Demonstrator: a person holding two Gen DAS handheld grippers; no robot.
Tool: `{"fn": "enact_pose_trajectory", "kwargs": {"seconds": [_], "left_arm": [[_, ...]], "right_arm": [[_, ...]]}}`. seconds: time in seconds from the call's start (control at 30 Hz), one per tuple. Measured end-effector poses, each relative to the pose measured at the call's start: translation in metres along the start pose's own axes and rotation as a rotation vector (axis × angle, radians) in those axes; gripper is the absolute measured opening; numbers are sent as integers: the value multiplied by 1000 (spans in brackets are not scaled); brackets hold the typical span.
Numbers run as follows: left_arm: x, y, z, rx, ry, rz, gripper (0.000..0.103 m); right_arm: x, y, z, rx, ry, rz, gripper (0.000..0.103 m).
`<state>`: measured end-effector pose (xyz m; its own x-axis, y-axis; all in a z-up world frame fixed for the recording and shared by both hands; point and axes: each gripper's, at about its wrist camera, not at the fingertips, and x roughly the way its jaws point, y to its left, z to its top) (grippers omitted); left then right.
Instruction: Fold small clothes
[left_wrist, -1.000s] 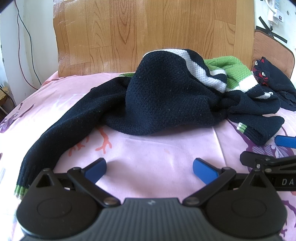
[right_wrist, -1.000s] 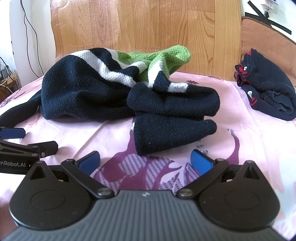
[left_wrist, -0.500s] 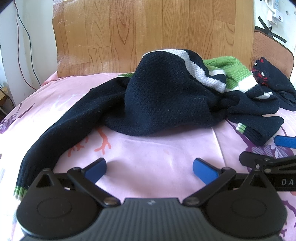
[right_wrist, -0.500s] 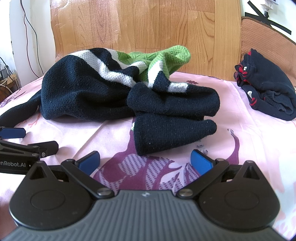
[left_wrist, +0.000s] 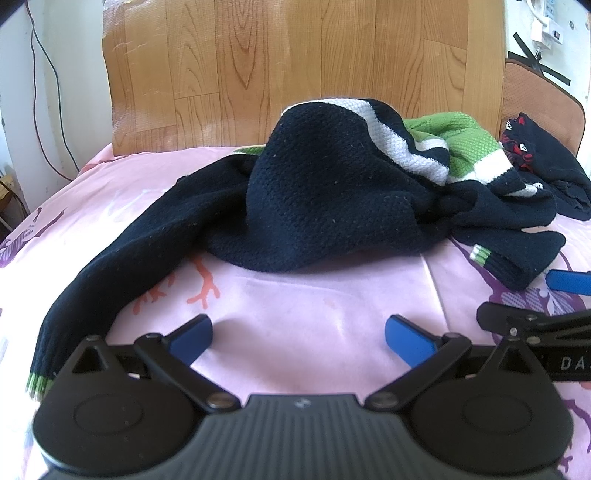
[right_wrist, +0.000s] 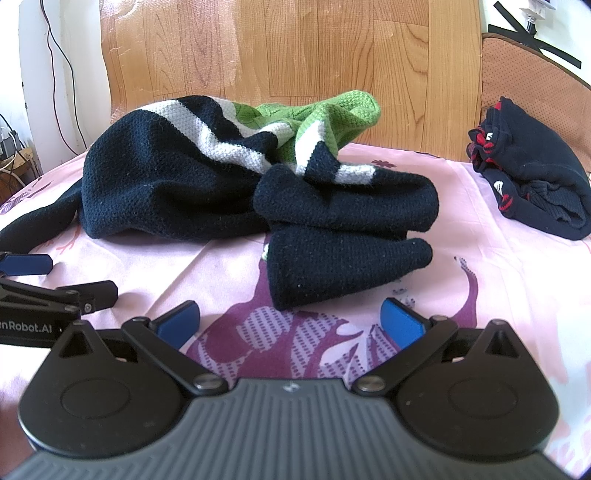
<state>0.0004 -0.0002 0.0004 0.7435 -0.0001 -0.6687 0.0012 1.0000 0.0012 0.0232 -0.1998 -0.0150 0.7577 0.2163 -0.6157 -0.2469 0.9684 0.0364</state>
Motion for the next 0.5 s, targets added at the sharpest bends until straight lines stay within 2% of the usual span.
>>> {"fn": "enact_pose_trajectory", "kwargs": {"seconds": [0.23, 0.3, 0.37, 0.4, 0.43, 0.5], "left_arm": [[-1, -3, -1, -9, -6, -9, 103], [-2, 1, 0, -24, -20, -48, 102], [-10, 11, 1, -59, -61, -119, 102], [-13, 17, 1, -76, -74, -134, 101], [-15, 22, 2, -90, -79, -146, 99], [-16, 34, 8, -112, -67, -143, 88]], "right_arm": [[0, 0, 0, 1, 0, 1, 103], [-1, -1, 0, 8, -4, 7, 103], [-5, -7, -1, 41, -27, 30, 102], [-9, -11, -2, 67, -54, 37, 90], [-14, -16, -2, 88, -76, 45, 73], [-20, -21, -1, 91, -98, 41, 63]]}}
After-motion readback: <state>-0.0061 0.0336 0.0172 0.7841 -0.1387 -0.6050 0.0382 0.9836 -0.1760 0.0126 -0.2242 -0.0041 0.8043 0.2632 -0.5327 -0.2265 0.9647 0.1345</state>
